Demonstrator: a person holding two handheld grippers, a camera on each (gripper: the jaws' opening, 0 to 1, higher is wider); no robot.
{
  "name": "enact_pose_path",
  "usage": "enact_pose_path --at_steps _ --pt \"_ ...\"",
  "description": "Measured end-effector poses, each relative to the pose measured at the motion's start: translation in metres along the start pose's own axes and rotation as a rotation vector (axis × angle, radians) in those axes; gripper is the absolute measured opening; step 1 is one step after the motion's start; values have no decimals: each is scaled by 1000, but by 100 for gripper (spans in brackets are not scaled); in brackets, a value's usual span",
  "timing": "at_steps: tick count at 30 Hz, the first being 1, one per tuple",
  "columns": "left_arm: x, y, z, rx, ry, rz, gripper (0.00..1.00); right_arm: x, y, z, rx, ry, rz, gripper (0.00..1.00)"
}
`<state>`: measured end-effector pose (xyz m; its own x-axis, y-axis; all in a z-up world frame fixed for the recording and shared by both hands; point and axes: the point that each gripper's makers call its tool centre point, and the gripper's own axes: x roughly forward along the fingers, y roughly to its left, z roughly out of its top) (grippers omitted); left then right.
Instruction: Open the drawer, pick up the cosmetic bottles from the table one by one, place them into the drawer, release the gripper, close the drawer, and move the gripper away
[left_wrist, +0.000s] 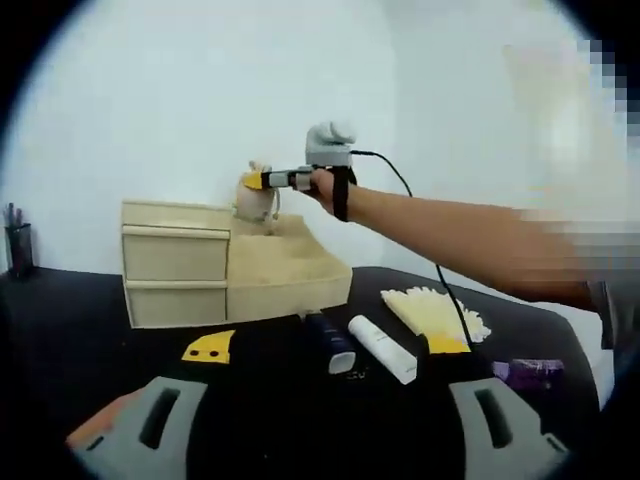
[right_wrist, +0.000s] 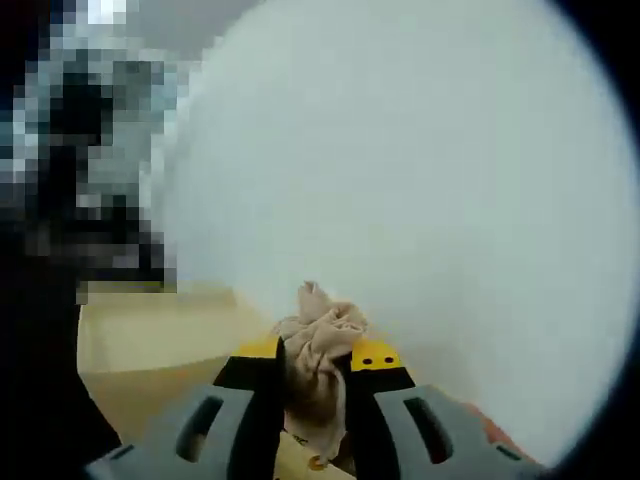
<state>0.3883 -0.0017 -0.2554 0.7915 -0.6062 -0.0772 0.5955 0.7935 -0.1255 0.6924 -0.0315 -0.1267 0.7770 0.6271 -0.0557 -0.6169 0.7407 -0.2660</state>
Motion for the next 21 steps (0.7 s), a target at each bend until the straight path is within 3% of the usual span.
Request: enact_pose_path --at_steps 6,13,16,21 --pt "3 8 1 -8 -1 13 64 19 9 -9 -70 67 39 19" --pt "2 9 -3 -10 11 16 63 47 20 -15 -114 86 54 19" --pt "2 10 -2 -12 8 17 63 62 9 -22 -130 103 51 19" --pt "3 10 -3 -7 12 16 62 57 14 -40 -94 103 50 19"
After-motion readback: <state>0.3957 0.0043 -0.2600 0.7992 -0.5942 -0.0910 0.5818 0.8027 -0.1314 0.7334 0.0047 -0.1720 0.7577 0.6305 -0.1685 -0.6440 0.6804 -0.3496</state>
